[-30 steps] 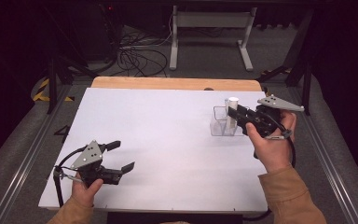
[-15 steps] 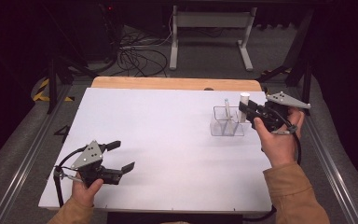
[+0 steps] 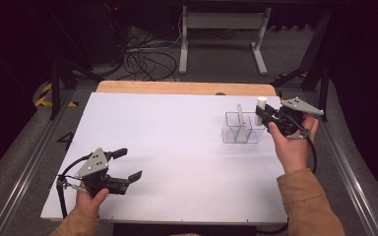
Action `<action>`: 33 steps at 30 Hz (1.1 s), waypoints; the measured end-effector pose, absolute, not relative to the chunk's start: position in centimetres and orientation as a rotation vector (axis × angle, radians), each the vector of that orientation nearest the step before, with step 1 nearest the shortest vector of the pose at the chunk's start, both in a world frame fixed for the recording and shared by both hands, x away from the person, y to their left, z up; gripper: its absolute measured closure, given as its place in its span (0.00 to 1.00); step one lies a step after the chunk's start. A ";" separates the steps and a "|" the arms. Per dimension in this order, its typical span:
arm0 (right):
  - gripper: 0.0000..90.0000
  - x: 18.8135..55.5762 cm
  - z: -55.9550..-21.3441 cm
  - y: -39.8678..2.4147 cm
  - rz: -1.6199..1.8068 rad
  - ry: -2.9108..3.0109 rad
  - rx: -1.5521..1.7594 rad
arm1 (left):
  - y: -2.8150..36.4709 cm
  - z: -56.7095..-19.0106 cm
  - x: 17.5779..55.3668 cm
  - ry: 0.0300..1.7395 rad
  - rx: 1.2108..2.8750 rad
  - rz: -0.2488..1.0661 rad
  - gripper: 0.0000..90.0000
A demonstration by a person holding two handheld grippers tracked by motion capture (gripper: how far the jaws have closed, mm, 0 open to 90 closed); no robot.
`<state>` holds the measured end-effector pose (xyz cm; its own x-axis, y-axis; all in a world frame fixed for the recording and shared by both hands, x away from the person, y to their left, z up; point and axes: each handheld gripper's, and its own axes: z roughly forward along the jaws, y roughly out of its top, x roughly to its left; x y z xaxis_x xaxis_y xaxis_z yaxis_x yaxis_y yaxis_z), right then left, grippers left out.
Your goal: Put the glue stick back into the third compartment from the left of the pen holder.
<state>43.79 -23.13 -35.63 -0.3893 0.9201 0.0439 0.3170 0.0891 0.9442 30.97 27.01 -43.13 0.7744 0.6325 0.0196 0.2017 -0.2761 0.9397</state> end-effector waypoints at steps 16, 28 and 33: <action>0.75 45.4 -38.3 -23.7 1.303 1.722 1.270 | 27.0 -43.2 31.0 0.645 1.834 0.472 0.13; 0.75 46.0 -39.3 -23.9 1.279 1.714 1.306 | 27.0 -43.1 31.0 0.640 1.838 0.479 0.13; 0.58 45.9 -39.2 -24.1 1.300 1.692 1.318 | 27.0 -43.1 31.0 0.641 1.836 0.479 0.13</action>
<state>45.92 -24.06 -39.18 -0.3073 0.9471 0.0924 0.3335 0.0163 0.9426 30.96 27.03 -43.12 0.7733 0.6338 0.0204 0.1993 -0.2734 0.9410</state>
